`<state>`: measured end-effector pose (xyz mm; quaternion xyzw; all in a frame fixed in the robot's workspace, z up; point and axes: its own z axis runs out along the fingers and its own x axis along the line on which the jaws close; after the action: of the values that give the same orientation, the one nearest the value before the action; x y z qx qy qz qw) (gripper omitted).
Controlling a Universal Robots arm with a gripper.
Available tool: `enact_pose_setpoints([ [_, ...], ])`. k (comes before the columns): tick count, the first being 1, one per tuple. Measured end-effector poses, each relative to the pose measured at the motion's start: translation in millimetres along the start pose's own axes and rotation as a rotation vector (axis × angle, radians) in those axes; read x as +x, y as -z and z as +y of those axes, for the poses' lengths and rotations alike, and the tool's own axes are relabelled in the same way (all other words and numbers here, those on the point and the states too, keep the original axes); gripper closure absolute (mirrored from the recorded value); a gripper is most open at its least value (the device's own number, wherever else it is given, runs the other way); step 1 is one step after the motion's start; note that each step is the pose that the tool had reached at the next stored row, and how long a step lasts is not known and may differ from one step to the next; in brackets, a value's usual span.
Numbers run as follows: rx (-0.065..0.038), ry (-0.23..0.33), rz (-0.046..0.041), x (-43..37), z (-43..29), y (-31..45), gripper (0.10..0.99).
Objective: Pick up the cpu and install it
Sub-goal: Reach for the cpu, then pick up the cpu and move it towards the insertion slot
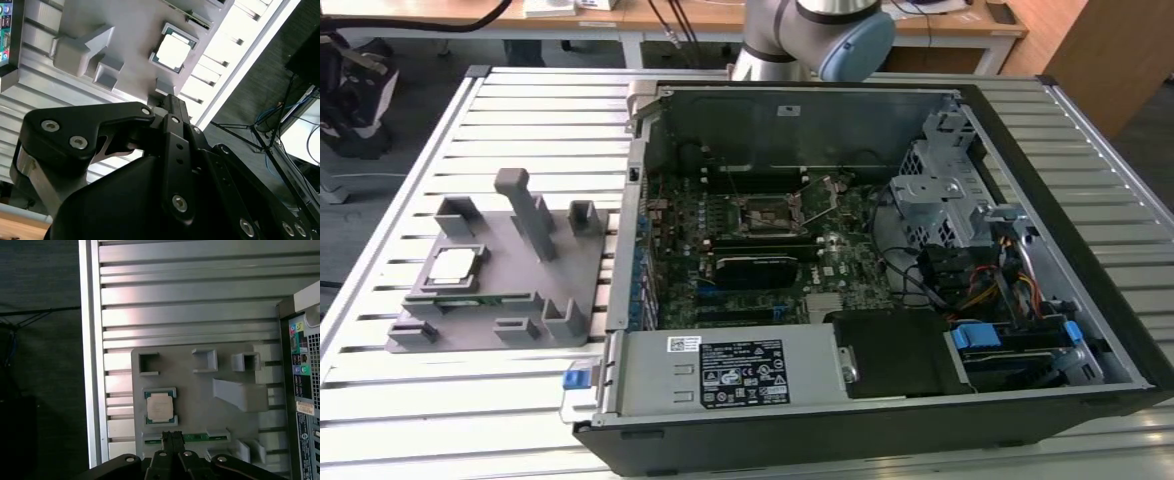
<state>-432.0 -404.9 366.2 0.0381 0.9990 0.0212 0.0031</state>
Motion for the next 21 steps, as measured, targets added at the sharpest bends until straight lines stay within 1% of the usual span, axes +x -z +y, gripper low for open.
enact_pose_setpoints([
  [4, 0.000, 0.000, 0.0001, 12.1, -1.0, -1.7, 0.980],
  [6, 0.000, 0.000, 0.0005, 14.3, -1.6, -3.6, 0.980],
  [15, 0.000, 0.000, 0.0018, 14.4, -4.2, -13.9, 0.980],
  [18, 0.001, 0.000, 0.0050, 14.3, -5.1, -18.6, 0.980],
  [21, 0.001, 0.002, 0.0110, 14.3, -6.5, -23.6, 0.980],
])
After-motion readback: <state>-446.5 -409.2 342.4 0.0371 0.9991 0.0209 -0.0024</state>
